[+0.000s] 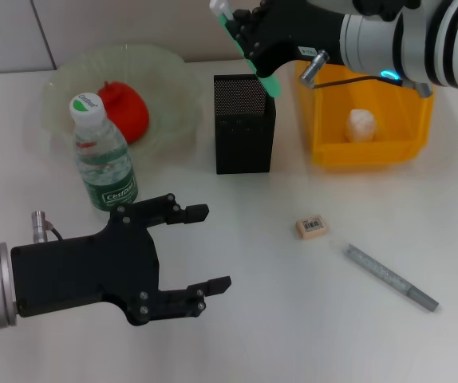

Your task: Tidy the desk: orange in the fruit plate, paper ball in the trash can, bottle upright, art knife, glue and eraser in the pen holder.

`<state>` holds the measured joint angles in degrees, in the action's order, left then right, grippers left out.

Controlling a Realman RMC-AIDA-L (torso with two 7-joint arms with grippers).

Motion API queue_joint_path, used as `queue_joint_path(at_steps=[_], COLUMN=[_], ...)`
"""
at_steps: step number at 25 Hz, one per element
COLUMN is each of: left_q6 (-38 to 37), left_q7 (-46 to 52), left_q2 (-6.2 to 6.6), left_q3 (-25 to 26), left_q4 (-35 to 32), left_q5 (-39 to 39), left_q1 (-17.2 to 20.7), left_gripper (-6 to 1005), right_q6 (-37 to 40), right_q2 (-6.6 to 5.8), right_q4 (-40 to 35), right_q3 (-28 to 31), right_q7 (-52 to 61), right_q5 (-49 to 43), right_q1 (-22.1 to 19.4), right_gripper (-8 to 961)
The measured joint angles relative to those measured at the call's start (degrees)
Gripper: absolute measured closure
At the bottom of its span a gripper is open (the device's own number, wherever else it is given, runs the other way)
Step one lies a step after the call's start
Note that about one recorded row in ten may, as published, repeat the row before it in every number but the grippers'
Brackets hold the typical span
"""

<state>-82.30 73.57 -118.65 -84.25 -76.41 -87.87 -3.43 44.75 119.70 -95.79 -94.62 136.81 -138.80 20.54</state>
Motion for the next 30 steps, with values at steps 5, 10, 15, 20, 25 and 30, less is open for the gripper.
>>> queue_joint_path(at_steps=[5, 10, 15, 20, 25, 30], left_q6=[0.0, 0.0, 0.0, 0.0, -0.1, -0.1], left_q7=[-0.1, 0.0, -0.4, -0.5, -0.6, -0.6], left_q2=[0.0, 0.0, 0.0, 0.09, 0.09, 0.15], left_q3=[0.0, 0.0, 0.1, 0.1, 0.1, 0.1], left_q4=[0.9, 0.9, 0.9, 0.8, 0.8, 0.8], left_q5=[0.0, 0.1, 0.1, 0.1, 0.1, 0.1], left_q1=[-0.2, -0.4, -0.6, -0.6, -0.5, -0.4], left_gripper=[214, 214, 214, 214, 214, 214], right_q6=[-5.3, -9.5, -12.2, -12.5, -12.5, -12.5], right_q2=[-0.32, -0.36, -0.35, -0.35, -0.4, -0.43], right_q4=[4.7, 8.8, 12.6, 16.7, 20.8, 22.5], right_q3=[-0.2, -0.6, -1.1, -0.6, 0.7, 1.3], right_q7=[-6.2, -11.4, -16.9, -26.5, -35.0, -36.0], right_q5=[6.2, 11.1, 17.2, 28.6, 38.4, 39.4], right_q1=[-0.1, 0.5, 1.7, 2.4, 3.1, 2.9], right_gripper=[878, 875, 873, 870, 868, 865])
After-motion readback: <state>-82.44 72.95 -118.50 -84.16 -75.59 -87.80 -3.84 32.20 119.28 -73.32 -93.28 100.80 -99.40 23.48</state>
